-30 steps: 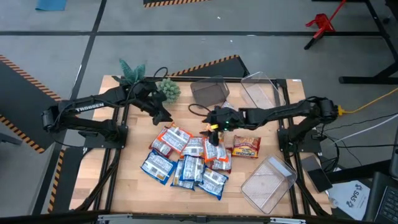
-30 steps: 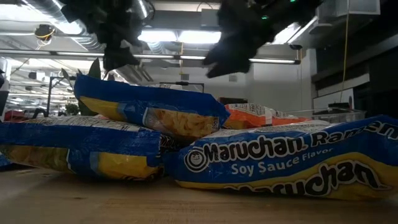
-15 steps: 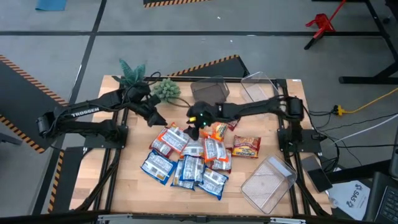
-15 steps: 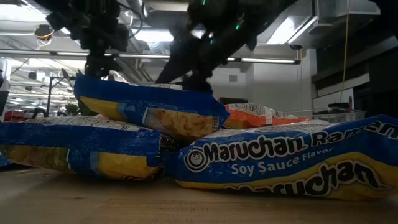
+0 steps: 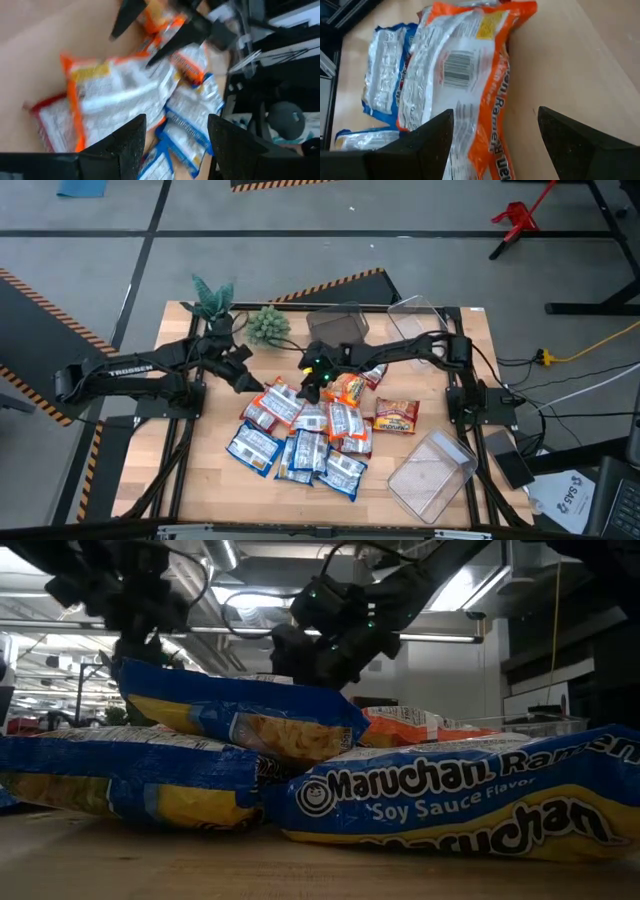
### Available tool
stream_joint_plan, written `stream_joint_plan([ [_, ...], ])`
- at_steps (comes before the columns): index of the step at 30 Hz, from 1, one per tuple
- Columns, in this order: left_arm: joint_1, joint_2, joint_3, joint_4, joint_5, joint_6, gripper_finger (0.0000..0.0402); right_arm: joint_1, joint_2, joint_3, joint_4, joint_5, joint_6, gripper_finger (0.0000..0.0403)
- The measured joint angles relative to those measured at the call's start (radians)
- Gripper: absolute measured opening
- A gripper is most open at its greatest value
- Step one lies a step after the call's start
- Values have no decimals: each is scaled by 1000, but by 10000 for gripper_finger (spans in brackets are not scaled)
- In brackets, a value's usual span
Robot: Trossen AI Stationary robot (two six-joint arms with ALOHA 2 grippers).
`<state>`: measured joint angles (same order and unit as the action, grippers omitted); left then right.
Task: Sort Maruchan noodles
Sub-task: Put the orange noodle pack into the black bin
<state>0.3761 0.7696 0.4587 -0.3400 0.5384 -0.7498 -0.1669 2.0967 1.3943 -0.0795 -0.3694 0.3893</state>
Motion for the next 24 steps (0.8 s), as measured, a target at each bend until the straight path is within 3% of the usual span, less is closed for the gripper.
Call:
stream_joint_plan([
  [8, -97, -8, -90, 123, -87, -134, 206, -1, 17, 1, 23, -11, 20, 276],
  [15, -181, -8, -111, 127, -215, -168, 206, 5, 62, 1, 79, -87, 12, 276],
  [24, -236, -4, -142, 143, -308, -192, 206, 16, 91, 1, 107, -179, 24, 272],
])
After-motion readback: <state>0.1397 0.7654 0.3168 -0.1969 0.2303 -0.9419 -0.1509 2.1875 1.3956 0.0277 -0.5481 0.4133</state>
